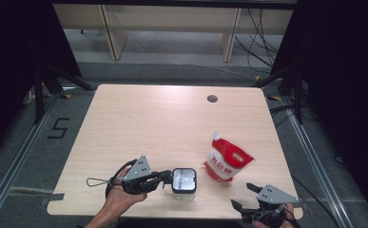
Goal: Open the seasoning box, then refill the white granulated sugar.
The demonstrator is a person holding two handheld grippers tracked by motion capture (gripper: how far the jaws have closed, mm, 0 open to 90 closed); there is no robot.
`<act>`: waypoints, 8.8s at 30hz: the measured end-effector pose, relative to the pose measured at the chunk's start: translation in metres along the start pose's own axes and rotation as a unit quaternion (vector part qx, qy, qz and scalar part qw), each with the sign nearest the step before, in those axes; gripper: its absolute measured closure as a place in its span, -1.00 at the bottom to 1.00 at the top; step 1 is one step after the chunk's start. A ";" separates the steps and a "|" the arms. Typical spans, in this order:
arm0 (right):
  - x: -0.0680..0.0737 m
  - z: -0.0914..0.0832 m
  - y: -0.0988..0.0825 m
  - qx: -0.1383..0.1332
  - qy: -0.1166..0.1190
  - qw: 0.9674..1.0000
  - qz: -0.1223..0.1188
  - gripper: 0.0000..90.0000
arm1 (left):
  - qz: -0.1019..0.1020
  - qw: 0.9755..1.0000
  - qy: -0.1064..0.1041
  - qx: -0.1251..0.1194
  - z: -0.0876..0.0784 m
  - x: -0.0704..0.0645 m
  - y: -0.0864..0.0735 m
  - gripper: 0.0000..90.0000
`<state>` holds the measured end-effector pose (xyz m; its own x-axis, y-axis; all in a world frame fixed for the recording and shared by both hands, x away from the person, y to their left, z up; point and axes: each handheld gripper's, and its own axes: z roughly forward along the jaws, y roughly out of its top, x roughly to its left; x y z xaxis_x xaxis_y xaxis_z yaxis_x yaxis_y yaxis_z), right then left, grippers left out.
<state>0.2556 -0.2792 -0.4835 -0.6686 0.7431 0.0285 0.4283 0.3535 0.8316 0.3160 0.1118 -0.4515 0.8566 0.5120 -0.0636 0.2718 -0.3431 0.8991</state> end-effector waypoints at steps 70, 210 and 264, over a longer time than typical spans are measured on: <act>0.050 0.054 0.050 -0.044 0.079 0.989 -0.115 0.72 | -0.013 1.000 0.012 -0.025 -0.003 0.000 -0.017 0.97; 0.045 0.047 0.075 -0.084 0.089 0.984 -0.132 0.31 | 0.000 0.998 0.014 0.054 -0.005 0.009 -0.063 0.03; -0.019 0.013 0.006 -0.067 -0.002 0.997 0.030 -0.65 | -0.032 0.997 0.035 0.058 -0.021 0.001 -0.068 -0.66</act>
<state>0.2787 -0.2837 -0.4865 -0.6406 0.7638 0.0788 0.3834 0.2293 0.8947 0.2894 0.1521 -0.5041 0.8045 0.5876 -0.0863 0.3776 -0.3940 0.8379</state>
